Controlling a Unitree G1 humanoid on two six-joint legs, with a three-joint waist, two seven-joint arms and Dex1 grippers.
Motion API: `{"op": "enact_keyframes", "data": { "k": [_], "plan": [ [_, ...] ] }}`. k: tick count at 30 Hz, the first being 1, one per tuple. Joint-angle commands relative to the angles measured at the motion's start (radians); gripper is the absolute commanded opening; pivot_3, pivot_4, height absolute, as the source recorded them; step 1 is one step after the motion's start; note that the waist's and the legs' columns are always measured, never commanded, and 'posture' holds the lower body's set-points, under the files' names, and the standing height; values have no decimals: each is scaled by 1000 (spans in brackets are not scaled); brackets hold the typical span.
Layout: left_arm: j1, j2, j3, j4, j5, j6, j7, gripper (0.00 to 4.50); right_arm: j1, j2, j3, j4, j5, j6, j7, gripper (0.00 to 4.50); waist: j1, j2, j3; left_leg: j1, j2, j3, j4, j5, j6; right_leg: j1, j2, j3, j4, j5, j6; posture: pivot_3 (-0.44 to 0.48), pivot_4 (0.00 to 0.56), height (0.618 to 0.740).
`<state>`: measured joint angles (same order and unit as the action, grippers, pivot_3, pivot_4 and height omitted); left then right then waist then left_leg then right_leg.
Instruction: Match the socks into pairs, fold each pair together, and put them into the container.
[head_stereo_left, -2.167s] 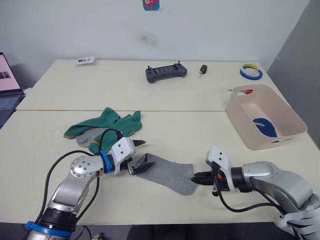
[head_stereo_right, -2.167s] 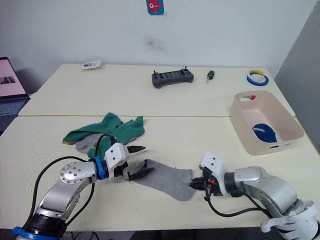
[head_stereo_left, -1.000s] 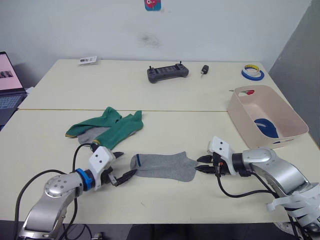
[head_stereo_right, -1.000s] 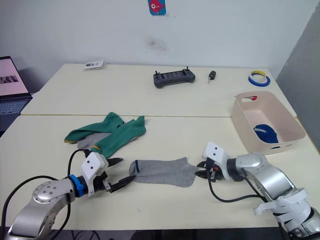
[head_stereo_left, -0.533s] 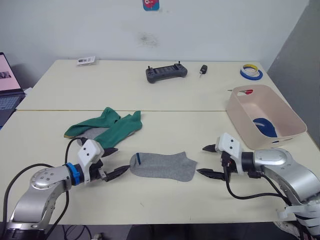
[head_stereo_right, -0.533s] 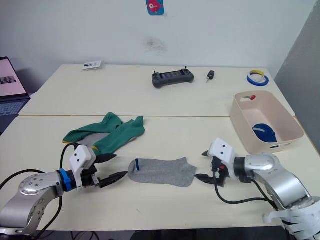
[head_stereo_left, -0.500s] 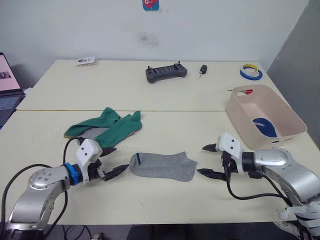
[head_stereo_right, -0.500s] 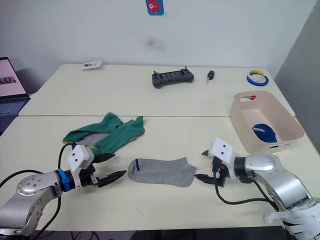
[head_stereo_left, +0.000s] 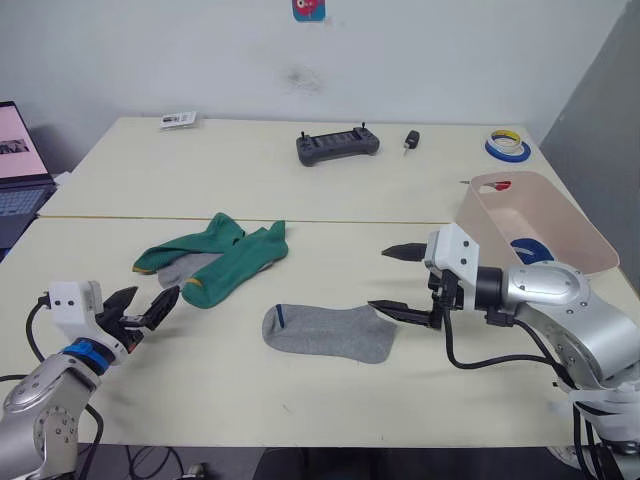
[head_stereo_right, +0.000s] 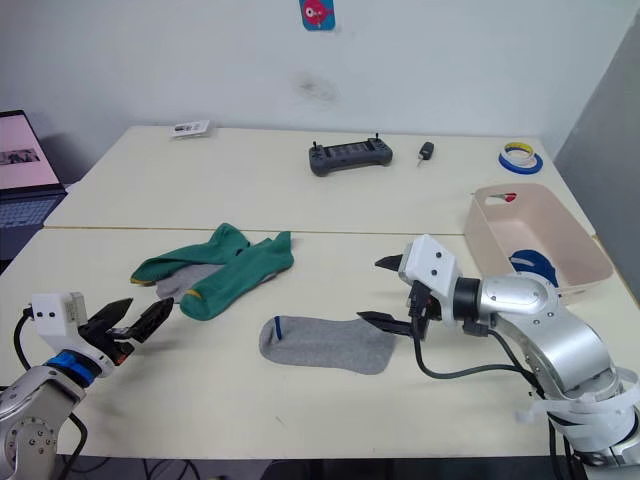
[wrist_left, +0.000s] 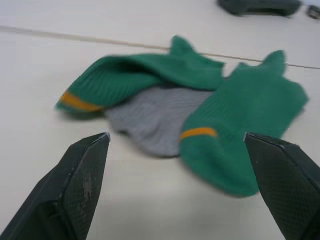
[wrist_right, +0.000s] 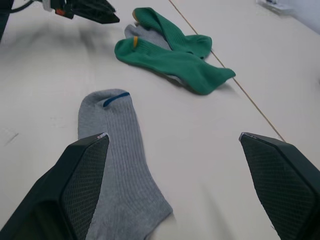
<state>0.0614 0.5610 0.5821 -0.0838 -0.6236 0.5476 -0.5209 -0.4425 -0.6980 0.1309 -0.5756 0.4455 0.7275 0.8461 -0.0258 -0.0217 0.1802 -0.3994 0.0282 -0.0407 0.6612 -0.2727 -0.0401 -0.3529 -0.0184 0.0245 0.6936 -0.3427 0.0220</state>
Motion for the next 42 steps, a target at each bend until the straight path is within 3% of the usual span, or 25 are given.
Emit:
{"op": "enact_keyframes", "data": {
  "k": [1,9,19,28,31,42],
  "plan": [
    [-60,-21,4,-24,-70,119,82,4500,-34,-2,-5,-26,19,11,-2,4477,1,0,0,0,0,-1,0,0,0,0,0,-1,0,0,0,0,150,740],
    [-234,-122,54,7,-108,228,360,4500,-97,-20,2,-38,58,70,18,4477,-5,-1,0,-1,0,-4,0,0,0,1,0,-5,0,0,0,0,150,740],
    [-248,-158,112,-26,-151,251,474,4500,-335,74,33,84,122,204,-21,4477,-3,-1,0,-1,0,-5,1,1,-2,0,-1,-7,1,0,0,0,150,740],
    [-274,-195,58,5,-135,316,556,4500,-346,119,80,97,111,180,-22,4477,1,-1,0,-1,-1,-5,1,1,-2,1,-1,-7,1,0,0,0,150,740],
    [-304,-213,53,27,-127,337,600,3867,-345,118,78,97,111,181,-23,4500,2,-1,0,-1,-1,-5,1,1,-2,1,-2,-7,1,0,0,0,150,740],
    [-430,-222,45,125,-116,345,628,602,-333,116,67,71,128,204,-42,4500,11,-1,0,-1,-1,-5,1,2,-4,1,-2,-8,0,0,0,0,150,740]
  ]
}}
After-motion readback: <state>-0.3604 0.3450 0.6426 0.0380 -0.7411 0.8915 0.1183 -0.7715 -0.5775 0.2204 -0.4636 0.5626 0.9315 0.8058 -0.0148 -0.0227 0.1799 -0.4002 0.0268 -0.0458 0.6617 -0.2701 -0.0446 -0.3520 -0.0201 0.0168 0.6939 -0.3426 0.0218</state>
